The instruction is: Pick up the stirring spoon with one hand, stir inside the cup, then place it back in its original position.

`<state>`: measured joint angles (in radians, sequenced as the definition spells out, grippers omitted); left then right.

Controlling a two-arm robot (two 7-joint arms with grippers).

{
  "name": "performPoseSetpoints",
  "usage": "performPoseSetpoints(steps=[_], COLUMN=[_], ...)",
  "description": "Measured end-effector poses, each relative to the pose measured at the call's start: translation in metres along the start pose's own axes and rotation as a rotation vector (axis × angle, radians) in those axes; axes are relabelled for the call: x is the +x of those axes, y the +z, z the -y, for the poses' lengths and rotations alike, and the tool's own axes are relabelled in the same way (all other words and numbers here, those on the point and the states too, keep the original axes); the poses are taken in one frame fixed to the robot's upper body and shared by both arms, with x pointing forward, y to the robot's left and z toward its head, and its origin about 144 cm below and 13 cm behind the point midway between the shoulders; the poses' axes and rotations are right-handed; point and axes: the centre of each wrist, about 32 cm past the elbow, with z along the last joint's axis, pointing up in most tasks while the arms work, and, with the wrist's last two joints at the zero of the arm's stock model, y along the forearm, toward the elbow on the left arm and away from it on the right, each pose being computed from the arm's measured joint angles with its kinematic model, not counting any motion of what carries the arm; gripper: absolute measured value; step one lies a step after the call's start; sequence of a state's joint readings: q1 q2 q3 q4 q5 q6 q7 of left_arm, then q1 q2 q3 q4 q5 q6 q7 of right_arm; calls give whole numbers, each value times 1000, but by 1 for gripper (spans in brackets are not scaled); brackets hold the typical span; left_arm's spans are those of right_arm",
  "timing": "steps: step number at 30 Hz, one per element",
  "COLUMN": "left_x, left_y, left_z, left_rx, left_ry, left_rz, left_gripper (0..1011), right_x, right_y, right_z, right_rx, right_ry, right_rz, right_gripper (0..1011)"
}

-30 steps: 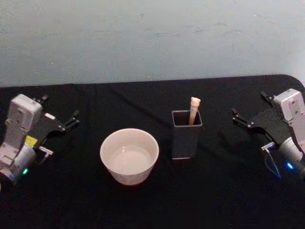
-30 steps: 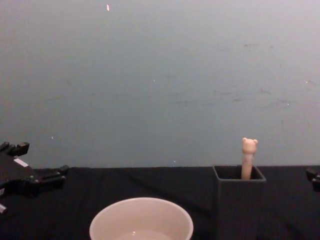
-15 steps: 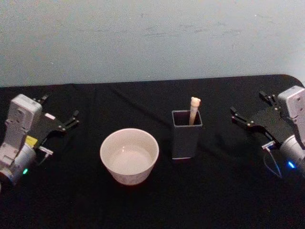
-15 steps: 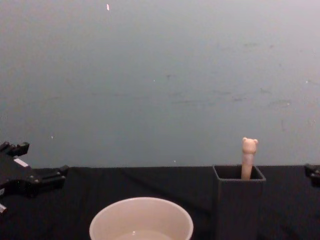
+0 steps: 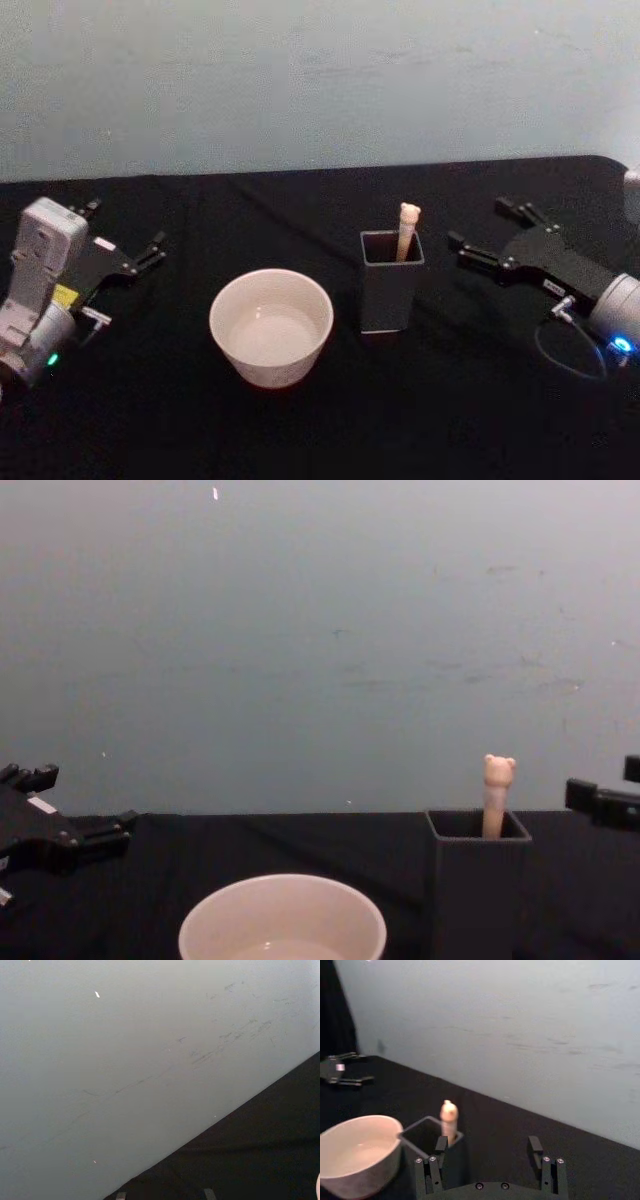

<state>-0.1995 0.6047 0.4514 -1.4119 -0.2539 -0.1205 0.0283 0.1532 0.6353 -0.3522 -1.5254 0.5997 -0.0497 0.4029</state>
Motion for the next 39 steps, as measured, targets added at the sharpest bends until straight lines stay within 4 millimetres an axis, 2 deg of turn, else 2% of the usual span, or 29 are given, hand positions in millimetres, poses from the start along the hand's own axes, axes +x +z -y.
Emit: performPoseSetpoints(steps=[5,10,22,30,39], left_x=[0,0,0,0,0], left_y=[0,0,0,0,0], left_z=[0,0,0,0,0], left_rx=[0,0,0,0,0], left_ry=[0,0,0,0,0], left_rz=[0,0,0,0,0], left_gripper=[1001,1001,1001,1001,1001], right_x=[4,8,12,10,9], right_y=[1,1,1,1,1], right_z=[-9,-27,-56,-67,-69], right_rx=[-7,-12,-11,-4,-6], right_ry=[73,132,199,226,228], right_rz=[-22,-16,3,5,15], right_gripper=[1002,1002,1002,1002,1002])
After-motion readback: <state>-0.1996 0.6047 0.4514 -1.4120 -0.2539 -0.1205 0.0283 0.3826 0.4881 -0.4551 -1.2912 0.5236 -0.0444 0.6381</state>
